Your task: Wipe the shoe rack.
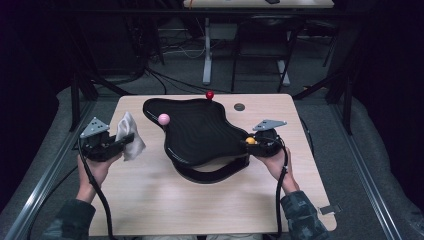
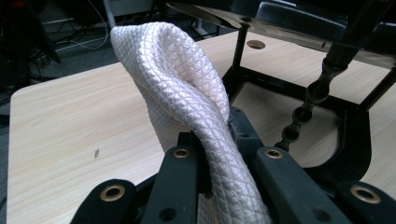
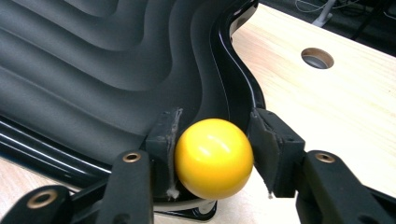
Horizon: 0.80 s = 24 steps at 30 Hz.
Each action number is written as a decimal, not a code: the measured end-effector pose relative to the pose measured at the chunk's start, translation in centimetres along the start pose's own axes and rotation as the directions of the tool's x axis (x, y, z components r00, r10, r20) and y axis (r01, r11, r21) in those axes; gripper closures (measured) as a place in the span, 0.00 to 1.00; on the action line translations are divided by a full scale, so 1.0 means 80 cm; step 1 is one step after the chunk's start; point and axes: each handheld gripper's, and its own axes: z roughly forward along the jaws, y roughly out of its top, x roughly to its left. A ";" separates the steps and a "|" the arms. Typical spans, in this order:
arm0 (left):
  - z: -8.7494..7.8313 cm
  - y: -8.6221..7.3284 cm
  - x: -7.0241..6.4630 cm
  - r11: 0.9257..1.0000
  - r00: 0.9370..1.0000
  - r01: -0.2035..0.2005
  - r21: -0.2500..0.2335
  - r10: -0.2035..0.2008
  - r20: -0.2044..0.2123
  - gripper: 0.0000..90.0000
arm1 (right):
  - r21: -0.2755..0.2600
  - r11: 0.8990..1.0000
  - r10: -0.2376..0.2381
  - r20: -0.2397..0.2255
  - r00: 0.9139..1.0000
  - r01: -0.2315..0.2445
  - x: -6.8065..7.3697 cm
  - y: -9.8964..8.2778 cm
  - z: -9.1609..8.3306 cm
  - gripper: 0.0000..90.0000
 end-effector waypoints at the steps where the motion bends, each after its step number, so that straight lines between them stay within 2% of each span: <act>1: 0.000 0.002 0.000 1.000 1.000 -0.001 0.002 0.001 0.003 0.92 | 0.005 1.000 -0.007 -0.003 1.000 0.007 0.001 0.000 -0.001 0.66; 3: 0.000 0.007 -0.002 1.000 1.000 0.001 0.005 -0.001 0.002 0.92 | 0.004 1.000 -0.022 0.029 0.999 0.022 0.004 0.001 0.000 0.66; 8: -0.001 0.028 -0.007 1.000 1.000 -0.010 0.007 0.010 -0.006 0.92 | -0.005 1.000 -0.021 0.023 1.000 0.021 0.002 0.000 0.001 0.66; 14: 0.007 0.058 -0.010 0.999 0.999 -0.043 0.022 0.044 -0.019 0.92 | -0.007 1.000 -0.018 0.026 0.999 0.018 0.002 0.000 0.001 0.66; 21: 0.026 0.076 -0.003 0.999 0.998 -0.024 0.044 0.026 -0.054 0.92 | -0.014 1.000 -0.015 0.029 0.999 0.016 0.003 -0.001 0.001 0.66; 24: 0.032 0.082 -0.002 0.998 0.998 -0.026 0.053 0.029 -0.055 0.92 | -0.014 1.000 -0.016 0.033 0.999 0.016 0.003 -0.001 0.002 0.66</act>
